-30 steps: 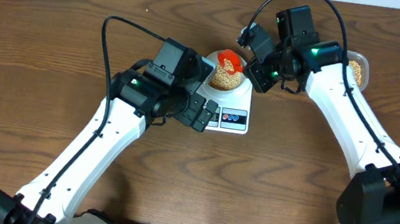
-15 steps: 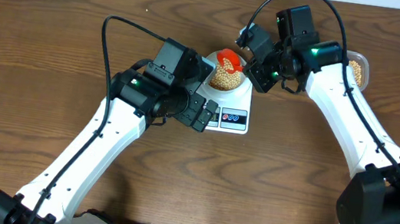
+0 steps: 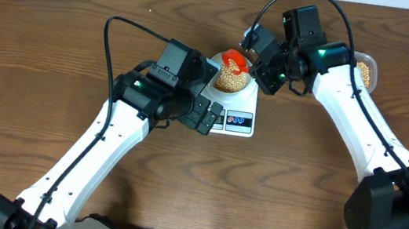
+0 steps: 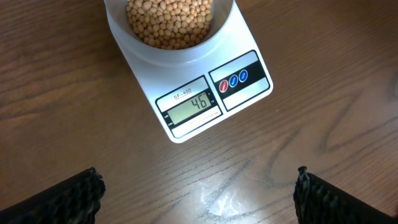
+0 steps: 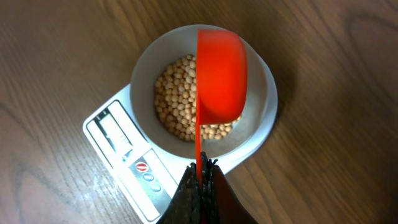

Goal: Scoop item into bowl and weigh 50g on scale
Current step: 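Tilt the scoop slowly with the right gripper, trickling soybeans into the bowl, then move the red scoop with the right gripper back to the soybean tub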

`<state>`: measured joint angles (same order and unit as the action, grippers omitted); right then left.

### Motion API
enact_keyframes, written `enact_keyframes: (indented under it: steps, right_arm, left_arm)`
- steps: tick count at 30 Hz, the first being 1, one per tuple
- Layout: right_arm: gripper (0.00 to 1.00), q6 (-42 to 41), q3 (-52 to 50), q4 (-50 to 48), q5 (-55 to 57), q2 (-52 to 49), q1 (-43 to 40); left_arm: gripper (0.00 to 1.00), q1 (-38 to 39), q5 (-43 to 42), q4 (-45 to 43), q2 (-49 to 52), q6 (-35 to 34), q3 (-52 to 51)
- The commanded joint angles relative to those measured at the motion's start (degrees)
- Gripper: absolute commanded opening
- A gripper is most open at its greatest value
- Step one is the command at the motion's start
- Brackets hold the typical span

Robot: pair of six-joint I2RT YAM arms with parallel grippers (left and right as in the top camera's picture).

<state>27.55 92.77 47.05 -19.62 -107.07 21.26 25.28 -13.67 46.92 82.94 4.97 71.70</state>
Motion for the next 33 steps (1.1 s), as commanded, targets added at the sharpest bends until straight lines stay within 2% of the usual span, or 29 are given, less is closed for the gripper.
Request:
enact_keyframes:
  steps: [1, 13, 18, 33]
  right_arm:
    - [0.01, 1.1, 0.7, -0.1, 0.7, 1.9, 0.2]
    - [0.01, 2.3, 0.7, -0.2, 1.7, 1.9, 0.2]
    - [0.01, 0.2, 0.7, -0.2, 0.1, 1.9, 0.2]
    - [0.01, -7.4, 0.7, 0.5, -13.7, 1.9, -4.9]
  left_arm:
    - [1.0, -0.1, -0.7, 0.2, 0.2, 1.0, -0.3]
    - [0.99, -0.1, -0.7, 0.2, 0.2, 1.0, -0.3]
    - [1.0, -0.1, -0.7, 0.2, 0.2, 1.0, -0.3]
    - [1.0, -0.1, -0.7, 0.2, 0.2, 1.0, -0.3]
